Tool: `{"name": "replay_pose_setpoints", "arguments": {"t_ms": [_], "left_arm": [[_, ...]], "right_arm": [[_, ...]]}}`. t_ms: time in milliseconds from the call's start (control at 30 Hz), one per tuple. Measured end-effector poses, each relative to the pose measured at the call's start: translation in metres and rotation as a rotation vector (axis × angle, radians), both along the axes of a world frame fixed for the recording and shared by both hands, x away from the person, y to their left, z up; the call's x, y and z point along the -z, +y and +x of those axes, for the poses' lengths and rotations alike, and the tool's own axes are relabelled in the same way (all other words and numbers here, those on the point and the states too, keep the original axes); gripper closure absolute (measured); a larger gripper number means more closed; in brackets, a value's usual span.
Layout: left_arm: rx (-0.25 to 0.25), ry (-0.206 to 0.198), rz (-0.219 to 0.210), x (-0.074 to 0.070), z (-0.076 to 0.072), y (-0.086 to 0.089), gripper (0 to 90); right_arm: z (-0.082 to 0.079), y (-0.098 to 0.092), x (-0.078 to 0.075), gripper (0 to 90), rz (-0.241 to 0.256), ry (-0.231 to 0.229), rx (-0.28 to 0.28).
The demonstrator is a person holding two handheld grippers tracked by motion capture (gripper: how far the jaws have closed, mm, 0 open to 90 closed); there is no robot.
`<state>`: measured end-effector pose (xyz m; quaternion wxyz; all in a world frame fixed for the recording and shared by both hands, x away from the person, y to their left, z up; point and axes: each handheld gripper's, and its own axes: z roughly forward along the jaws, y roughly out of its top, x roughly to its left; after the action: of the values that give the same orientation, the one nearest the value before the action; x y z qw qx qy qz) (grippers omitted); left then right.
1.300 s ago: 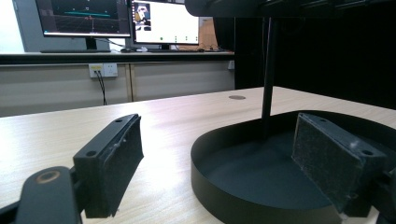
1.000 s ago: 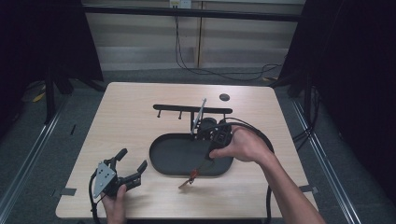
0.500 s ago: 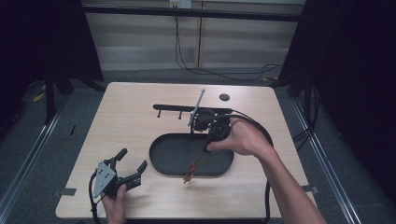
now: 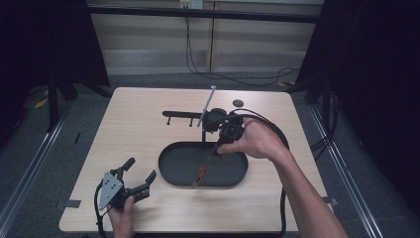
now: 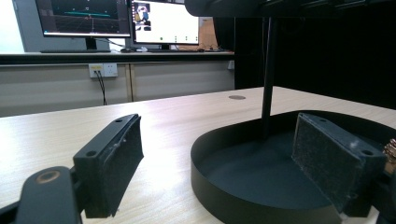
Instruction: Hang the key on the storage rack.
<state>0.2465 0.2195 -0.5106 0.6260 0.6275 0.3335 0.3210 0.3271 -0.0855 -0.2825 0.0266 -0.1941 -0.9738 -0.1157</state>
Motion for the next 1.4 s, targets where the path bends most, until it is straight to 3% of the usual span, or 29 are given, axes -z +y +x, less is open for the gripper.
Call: {"name": "replay_pose_setpoints", "arguments": {"t_ms": [367,500,800,1133,1400], "left_arm": [[0.001,0.0,-0.003,0.0,0.0,0.0,15.8],[0.0,0.0,0.0,0.0,0.0,0.0,15.8],[-0.016,-0.004,0.008,0.0,0.0,0.001,15.8],[-0.038,-0.005,0.014,0.0,0.0,0.001,15.9],[-0.037,-0.005,0.01,0.0,0.0,0.0,15.9]], "right_arm": [[0.011,-0.001,-0.02,86.3,0.046,-0.015,-0.001],[0.019,-0.003,-0.025,86.3,0.06,-0.014,0.024],[0.038,-0.001,-0.025,86.3,0.03,-0.029,0.042],[0.064,-0.007,-0.023,86.3,0.054,-0.027,0.098],[0.077,-0.008,-0.016,86.3,0.043,-0.01,0.113]]}}
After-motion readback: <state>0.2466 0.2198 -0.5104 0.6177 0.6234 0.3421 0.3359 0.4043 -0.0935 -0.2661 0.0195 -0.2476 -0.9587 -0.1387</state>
